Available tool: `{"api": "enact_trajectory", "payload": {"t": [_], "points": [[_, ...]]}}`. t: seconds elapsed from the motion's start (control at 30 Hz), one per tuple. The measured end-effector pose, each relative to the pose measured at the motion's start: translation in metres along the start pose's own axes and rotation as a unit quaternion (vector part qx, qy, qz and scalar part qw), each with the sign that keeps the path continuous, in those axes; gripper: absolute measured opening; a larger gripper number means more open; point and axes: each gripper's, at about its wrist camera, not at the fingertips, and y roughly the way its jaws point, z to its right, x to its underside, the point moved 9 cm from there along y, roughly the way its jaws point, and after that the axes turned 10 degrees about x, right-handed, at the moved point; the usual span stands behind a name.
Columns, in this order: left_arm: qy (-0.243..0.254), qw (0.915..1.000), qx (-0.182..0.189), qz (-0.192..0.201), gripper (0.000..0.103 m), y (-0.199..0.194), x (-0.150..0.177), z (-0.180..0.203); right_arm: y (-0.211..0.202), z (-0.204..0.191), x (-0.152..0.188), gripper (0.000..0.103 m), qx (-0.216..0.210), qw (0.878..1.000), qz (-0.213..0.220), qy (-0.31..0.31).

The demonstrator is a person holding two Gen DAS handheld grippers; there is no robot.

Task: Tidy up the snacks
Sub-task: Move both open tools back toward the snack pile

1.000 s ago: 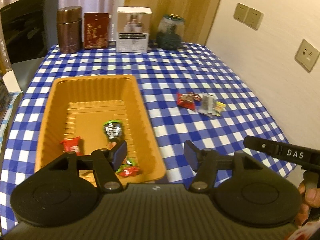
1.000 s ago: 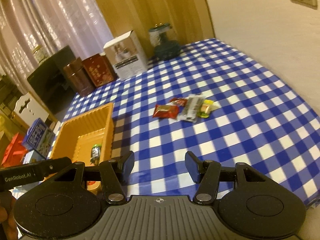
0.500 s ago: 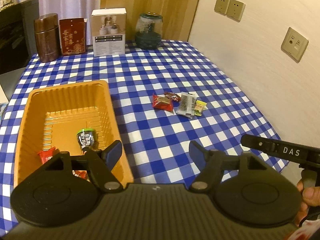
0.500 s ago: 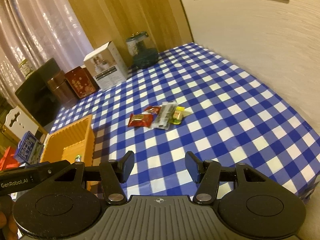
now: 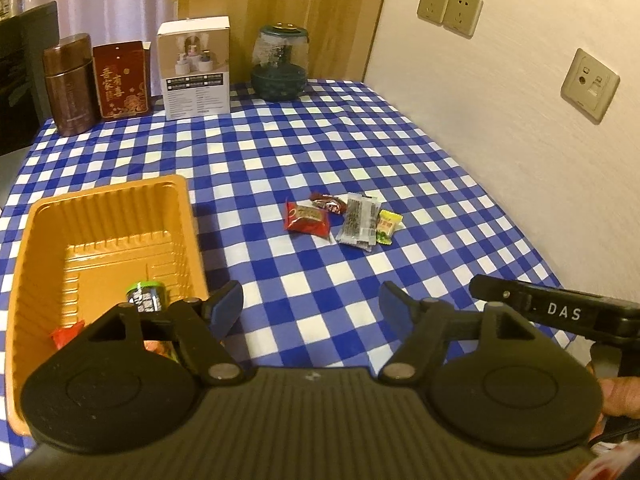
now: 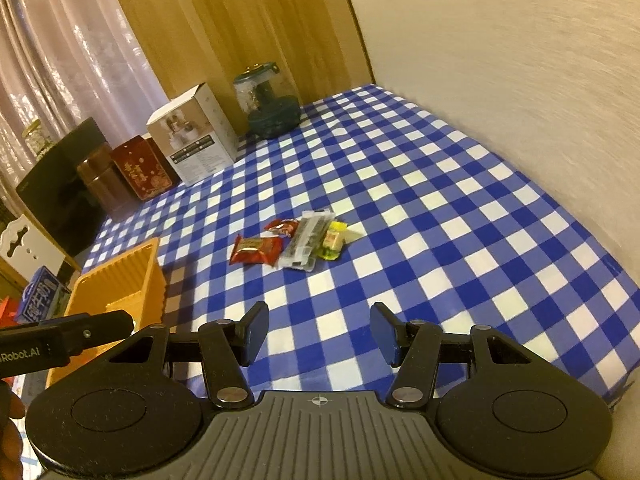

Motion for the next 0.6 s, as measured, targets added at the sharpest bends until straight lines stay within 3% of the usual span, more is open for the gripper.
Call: {"api": "enact_trajectory", "payload": {"t": [0.3,0.6], "points": [[0.007,0.9999,0.007,-0.013,0.072,0.045,-0.016,0.005,0.037,0.009,-0.018,0.056,0.001,1.0,-0.006,-0.023],[0.022,0.9982,0.052,-0.023,0.067,0.106,-0.033,0.019,0.082,0.028,-0.032,0.056,0.012,0.999,-0.011,-0.029]]}}
